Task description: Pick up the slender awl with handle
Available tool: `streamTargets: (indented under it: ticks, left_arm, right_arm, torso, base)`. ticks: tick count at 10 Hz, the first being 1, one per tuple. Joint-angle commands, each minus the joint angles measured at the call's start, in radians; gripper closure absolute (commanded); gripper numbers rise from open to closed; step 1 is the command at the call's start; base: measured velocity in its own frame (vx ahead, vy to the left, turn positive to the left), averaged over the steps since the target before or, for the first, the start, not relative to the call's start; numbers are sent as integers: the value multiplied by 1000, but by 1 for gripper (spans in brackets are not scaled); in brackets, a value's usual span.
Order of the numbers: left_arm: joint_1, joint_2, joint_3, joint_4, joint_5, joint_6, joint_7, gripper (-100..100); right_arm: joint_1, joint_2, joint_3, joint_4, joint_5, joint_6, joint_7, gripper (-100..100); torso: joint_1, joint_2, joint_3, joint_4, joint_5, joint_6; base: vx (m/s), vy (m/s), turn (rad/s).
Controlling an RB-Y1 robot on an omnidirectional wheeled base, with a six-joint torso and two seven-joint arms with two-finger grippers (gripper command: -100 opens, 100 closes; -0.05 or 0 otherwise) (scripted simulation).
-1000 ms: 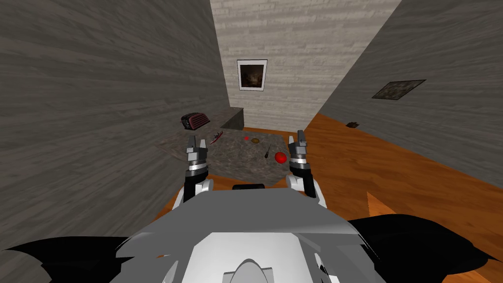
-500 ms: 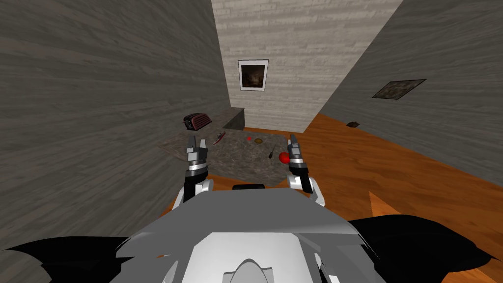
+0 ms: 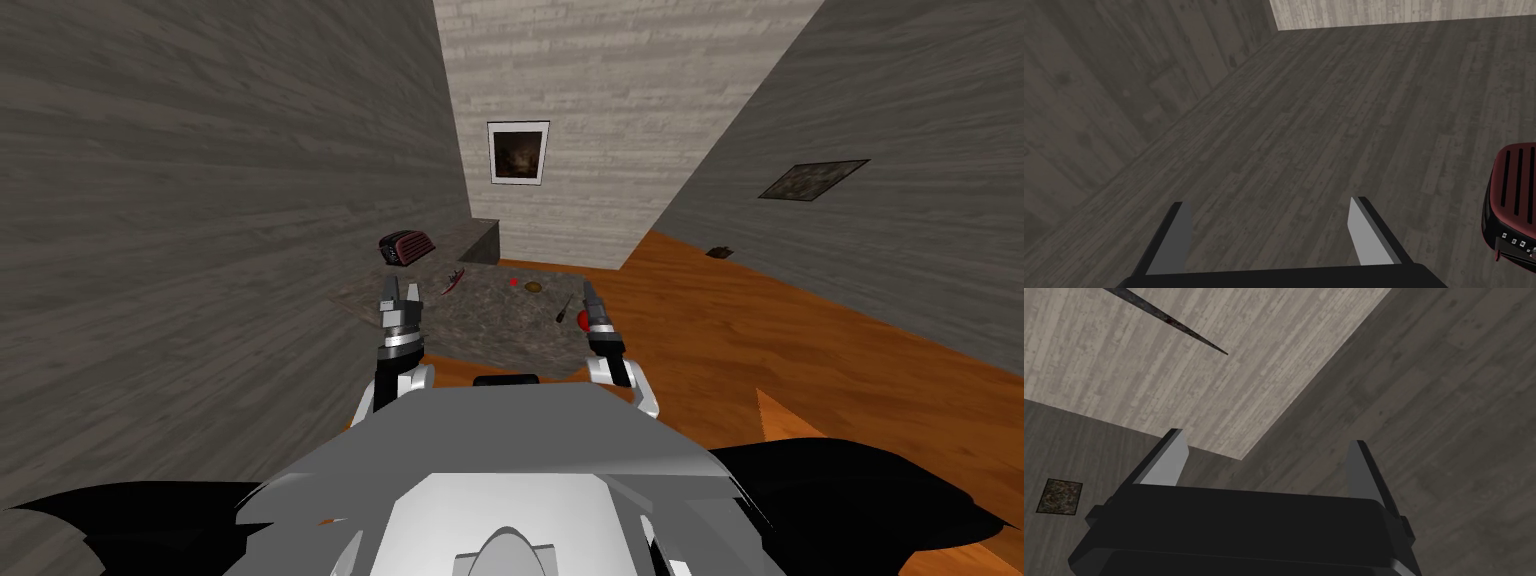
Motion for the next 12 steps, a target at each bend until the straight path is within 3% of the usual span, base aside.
streamTargets:
  ticks: [1, 4, 12]
  left_arm:
    - [0, 0, 0, 0, 0, 0, 0, 0]
    - [0, 0, 0, 0, 0, 0, 0, 0]
    - [0, 0, 0, 0, 0, 0, 0, 0]
  right_arm:
    - [-2, -4, -12, 28, 23, 6, 26, -100]
    - [-14, -22, -35, 88, 74, 23, 78, -100]
    - [-45, -122, -98, 248, 207, 66, 216, -100]
  torso:
    - [0, 0, 0, 0, 0, 0]
    - [-3, 0, 0, 0, -1, 0]
    - [-3, 0, 0, 0, -1, 0]
  base:
    - [13, 86, -10]
    - [10, 72, -6]
    - [8, 86, -7]
